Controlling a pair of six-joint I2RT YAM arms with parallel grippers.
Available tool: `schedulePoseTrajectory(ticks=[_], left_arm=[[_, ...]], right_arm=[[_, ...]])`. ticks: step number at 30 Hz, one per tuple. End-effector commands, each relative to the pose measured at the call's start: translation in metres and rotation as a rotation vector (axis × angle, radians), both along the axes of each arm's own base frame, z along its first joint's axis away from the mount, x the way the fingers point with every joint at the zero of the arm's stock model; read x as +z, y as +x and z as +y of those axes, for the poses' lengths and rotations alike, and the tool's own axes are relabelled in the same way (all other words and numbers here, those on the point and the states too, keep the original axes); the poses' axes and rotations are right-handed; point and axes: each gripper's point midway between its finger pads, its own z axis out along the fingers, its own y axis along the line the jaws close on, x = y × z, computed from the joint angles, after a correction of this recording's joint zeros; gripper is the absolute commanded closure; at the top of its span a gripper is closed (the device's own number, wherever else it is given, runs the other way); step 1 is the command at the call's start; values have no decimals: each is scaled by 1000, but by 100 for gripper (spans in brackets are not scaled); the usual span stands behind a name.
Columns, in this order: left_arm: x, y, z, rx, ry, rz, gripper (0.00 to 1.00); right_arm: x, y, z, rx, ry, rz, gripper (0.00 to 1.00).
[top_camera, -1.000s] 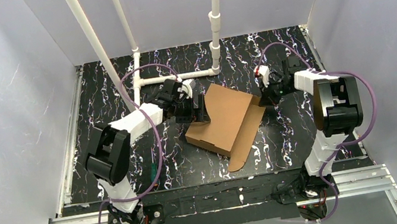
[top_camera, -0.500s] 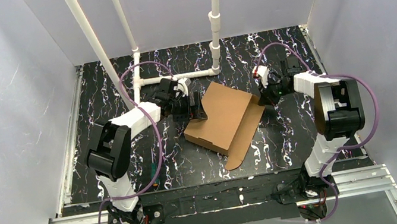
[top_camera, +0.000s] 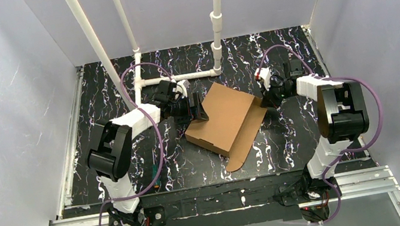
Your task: Fold the paper box
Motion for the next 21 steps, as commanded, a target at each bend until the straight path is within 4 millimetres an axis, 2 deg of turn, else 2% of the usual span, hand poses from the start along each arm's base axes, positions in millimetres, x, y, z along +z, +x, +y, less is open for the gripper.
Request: schedulePoseTrajectory(ticks=[1,6,10,21], left_arm=[[-8,-1,8,25,11,40,14],[-7,-2,4,35,-24,64,14],[-6,-1,4,33,-29,60,14],[-6,-5,3,12,-35,69,14]], right_arm=[[20,8,3,5,21,-85,99],[21,0,7,27,43,-108,99],[23,0,7,25,45,-124,99],[14,-1,14,44,-6,-126,99]])
